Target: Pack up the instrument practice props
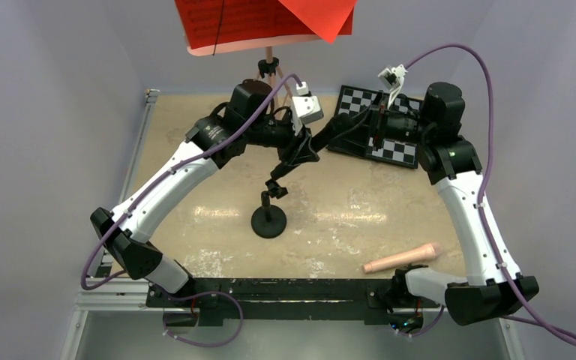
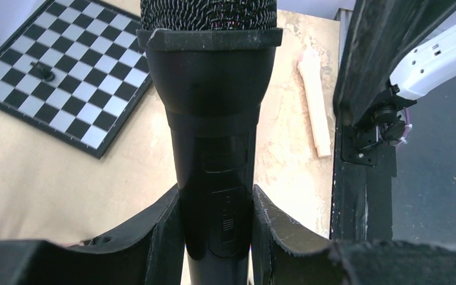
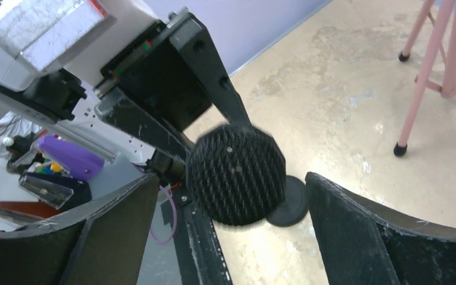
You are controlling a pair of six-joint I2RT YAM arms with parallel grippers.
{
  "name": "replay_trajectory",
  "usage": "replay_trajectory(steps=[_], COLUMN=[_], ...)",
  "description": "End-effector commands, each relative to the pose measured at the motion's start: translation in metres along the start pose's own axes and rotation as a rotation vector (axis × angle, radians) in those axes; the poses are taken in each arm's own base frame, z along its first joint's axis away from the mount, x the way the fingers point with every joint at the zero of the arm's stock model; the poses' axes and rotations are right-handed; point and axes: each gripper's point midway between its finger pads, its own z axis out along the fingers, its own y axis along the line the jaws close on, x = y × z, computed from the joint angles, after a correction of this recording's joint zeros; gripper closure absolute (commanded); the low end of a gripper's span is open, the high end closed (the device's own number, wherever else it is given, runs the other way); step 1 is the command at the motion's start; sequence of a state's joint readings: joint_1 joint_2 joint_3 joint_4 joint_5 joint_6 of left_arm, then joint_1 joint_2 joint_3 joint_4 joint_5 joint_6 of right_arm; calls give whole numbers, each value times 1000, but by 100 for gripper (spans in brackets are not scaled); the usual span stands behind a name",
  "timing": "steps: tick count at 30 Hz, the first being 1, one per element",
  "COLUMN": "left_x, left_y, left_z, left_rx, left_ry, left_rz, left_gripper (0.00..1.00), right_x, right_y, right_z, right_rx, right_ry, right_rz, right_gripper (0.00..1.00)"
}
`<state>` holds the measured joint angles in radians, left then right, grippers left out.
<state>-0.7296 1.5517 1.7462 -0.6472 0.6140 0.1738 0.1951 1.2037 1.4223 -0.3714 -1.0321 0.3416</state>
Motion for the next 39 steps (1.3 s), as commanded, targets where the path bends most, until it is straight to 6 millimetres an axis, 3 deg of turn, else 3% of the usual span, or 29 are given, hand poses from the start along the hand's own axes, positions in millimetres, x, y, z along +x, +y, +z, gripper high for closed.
replay_trajectory(steps=[1,4,7,10,12,18,22,27,35,39], left_x=[-14,0,32,89,126,223,279,328,380,403], left_y=[10,32,36,34,42,96,121,132,139,131], left_z=[-44,-81,-114,-139,-157,-223,-247,-267,-298,-306], left_rx=[-111,-227,-310,-387,-474,-799,-881,-945,-1047,-1052], left_ry=[-38,3,107,259,322,404,490,594,709,750], left_rz=[25,-27,5,27,-42,-521,-607,-649,-625,-631], left_gripper=[100,100,100,100,100,100,100,100,100,100], right_x=[1,7,18,27,29,27,28,26,37,39], right_y=[-8,-16,-20,-30,-38,-44,-50,-52,-54,-55], right_z=[-18,-25,-29,-29,-28,-26,-26,-28,-32,-33], right_rx=[133,156,175,202,228,230,250,267,288,297], right_ry=[-31,-28,-9,-3,5,18,37,45,53,64], right_rz=[30,56,42,54,61,45,24,-9,-1,2], right_gripper=[1,1,1,1,1,1,1,1,1,1])
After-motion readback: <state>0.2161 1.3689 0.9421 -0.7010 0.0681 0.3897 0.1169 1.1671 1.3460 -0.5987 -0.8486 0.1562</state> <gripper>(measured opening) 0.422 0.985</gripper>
